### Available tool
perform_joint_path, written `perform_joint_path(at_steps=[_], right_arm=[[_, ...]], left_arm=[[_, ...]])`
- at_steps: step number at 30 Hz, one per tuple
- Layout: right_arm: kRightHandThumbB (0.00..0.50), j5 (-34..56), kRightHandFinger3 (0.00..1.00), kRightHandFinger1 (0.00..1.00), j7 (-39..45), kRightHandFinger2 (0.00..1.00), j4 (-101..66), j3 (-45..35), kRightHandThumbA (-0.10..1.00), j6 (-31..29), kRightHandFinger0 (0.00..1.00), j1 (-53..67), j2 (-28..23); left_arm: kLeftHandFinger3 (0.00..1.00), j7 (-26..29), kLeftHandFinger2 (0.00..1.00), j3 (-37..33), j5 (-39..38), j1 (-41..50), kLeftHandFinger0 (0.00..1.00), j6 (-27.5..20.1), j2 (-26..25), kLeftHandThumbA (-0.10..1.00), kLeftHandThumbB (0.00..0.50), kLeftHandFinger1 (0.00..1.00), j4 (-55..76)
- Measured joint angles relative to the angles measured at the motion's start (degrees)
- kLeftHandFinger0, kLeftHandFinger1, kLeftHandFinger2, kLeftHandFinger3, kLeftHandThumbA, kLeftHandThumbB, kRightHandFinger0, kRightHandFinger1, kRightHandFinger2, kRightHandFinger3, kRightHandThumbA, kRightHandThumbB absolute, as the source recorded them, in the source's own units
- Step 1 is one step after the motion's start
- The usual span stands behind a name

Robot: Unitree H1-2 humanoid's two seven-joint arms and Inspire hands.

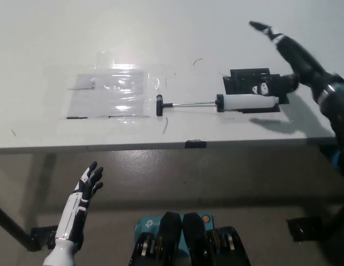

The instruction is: The robot uses right hand to pick up a small white air pumper and uses its left hand to compress it, and then puts it on the desk

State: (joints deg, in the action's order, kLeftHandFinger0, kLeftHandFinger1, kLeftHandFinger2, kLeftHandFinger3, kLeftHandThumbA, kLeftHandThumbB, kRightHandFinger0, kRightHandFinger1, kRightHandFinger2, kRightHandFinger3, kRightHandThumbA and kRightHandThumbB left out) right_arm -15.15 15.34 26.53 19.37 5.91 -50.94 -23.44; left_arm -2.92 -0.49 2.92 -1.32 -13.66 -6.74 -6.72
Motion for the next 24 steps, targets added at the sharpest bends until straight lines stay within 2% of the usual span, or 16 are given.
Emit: perform_joint_path(at_steps=[9,19,24], right_arm=[[0.426,-2.24,1.00,1.00,6.55,1.00,21.52,6.92,1.00,2.20,1.00,-12.95,5.39],[0.450,-4.21,1.00,1.00,7.30,1.00,33.21,8.39,1.00,1.79,1.00,-14.55,10.60],[0.417,-5.44,1.00,1.00,7.30,1.00,37.88,8.86,1.00,1.43,1.00,-15.09,11.05]], left_arm=[[1.00,0.09,1.00,0.09,1.35,0.01,1.00,-0.04,-0.16,0.93,0.053,1.00,0.60],[1.00,-0.13,1.00,0.23,1.77,0.29,1.00,0.07,-0.79,0.85,0.087,1.00,1.13],[1.00,-0.41,1.00,0.31,1.86,0.59,1.00,0.34,-0.81,0.85,0.074,1.00,1.55]])
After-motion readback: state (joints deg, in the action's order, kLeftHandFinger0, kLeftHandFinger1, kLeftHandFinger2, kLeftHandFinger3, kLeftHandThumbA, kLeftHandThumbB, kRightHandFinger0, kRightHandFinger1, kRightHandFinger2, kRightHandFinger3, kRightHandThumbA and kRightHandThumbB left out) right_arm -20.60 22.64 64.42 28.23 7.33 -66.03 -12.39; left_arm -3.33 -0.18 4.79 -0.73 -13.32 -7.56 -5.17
